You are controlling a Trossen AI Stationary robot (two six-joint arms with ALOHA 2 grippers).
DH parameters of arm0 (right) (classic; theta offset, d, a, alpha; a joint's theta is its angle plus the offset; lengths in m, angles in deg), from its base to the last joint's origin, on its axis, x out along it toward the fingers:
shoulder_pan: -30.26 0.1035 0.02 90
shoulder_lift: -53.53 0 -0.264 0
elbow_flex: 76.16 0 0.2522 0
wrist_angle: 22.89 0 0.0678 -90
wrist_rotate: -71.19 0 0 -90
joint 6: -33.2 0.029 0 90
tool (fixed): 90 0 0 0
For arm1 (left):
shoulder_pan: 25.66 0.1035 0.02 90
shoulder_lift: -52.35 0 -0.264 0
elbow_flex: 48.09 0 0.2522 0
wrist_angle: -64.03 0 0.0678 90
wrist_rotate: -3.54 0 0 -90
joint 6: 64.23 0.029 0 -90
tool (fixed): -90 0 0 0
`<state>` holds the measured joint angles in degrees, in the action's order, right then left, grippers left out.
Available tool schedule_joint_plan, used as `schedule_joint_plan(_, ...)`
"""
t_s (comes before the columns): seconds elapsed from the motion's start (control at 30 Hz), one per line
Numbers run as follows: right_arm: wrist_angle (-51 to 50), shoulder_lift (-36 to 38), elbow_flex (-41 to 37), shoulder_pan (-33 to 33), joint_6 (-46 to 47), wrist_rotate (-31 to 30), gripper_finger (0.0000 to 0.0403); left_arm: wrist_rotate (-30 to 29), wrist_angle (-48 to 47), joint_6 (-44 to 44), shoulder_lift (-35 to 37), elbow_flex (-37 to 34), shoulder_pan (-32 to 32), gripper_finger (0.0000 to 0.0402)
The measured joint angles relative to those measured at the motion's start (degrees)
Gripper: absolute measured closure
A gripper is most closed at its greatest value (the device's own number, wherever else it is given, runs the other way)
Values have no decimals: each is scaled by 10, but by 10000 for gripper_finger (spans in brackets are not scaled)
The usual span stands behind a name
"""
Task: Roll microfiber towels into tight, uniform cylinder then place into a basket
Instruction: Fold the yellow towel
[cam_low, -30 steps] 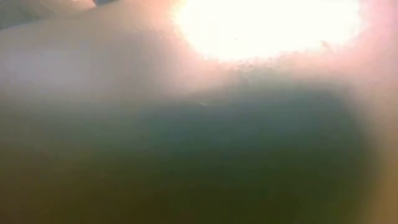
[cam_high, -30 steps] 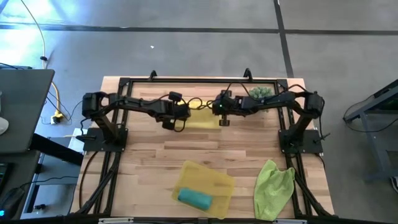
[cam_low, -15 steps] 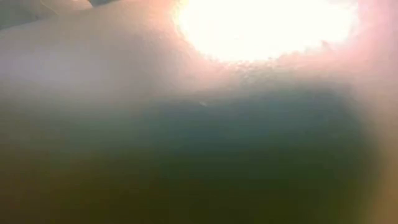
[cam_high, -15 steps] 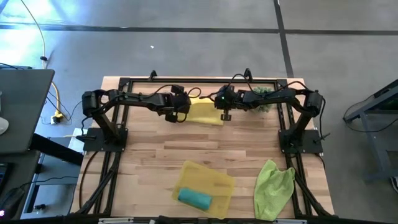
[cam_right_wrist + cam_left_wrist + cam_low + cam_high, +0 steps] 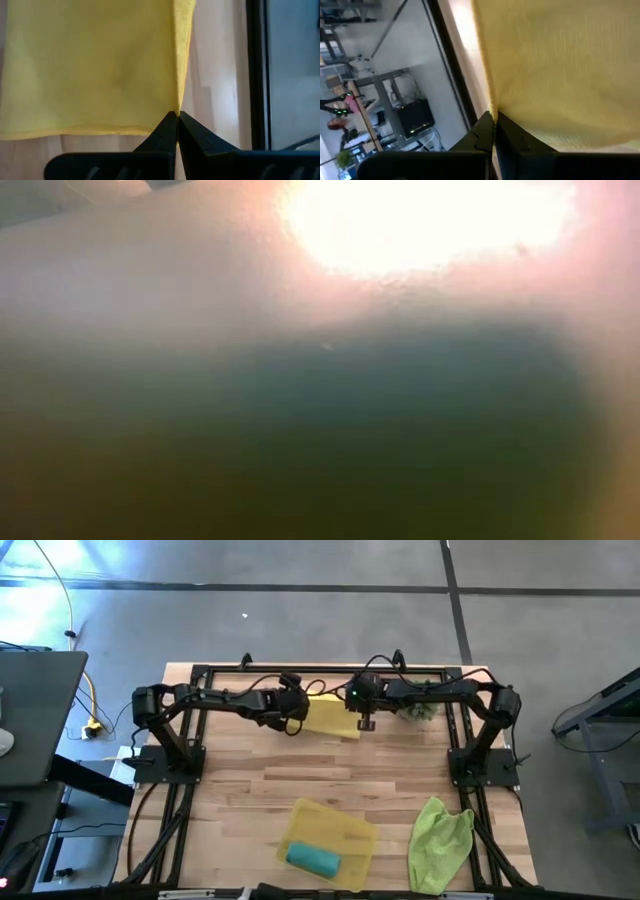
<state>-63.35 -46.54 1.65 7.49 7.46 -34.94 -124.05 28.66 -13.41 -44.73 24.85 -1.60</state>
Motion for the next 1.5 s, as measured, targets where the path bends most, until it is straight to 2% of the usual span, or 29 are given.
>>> schedule_joint_plan(0.23, -22, 1, -9, -1, 72, 2, 402, 50, 45, 38, 0, 0, 18, 401)
schedule_joint_plan(0.47, 13, 1, -32, -2, 74, -15, 402, 93, 82, 38, -2, 1, 43, 401)
schedule_joint_plan(0.6, 43, 1, -43, -5, 52, -15, 402, 93, 71, 34, -10, 0, 48, 401)
schedule_joint_plan(0.83, 51, 1, -43, -20, 48, 0, 402, 95, 106, 41, -49, 2, 54, 401)
schedule_joint_plan(1.1, 54, 1, -43, -27, 42, 1, 401, 71, 128, 42, -81, 0, 56, 401)
schedule_joint_plan(1.23, 58, 1, -43, -33, 15, -7, 374, 73, 130, 43, -83, 0, 56, 401)
schedule_joint_plan(1.43, 10, 1, -19, -35, 18, -93, 288, 73, 130, 39, -83, 0, 59, 401)
schedule_joint_plan(1.5, -21, 1, -4, -35, 41, -79, 271, 73, 130, 38, -83, 0, 60, 401)
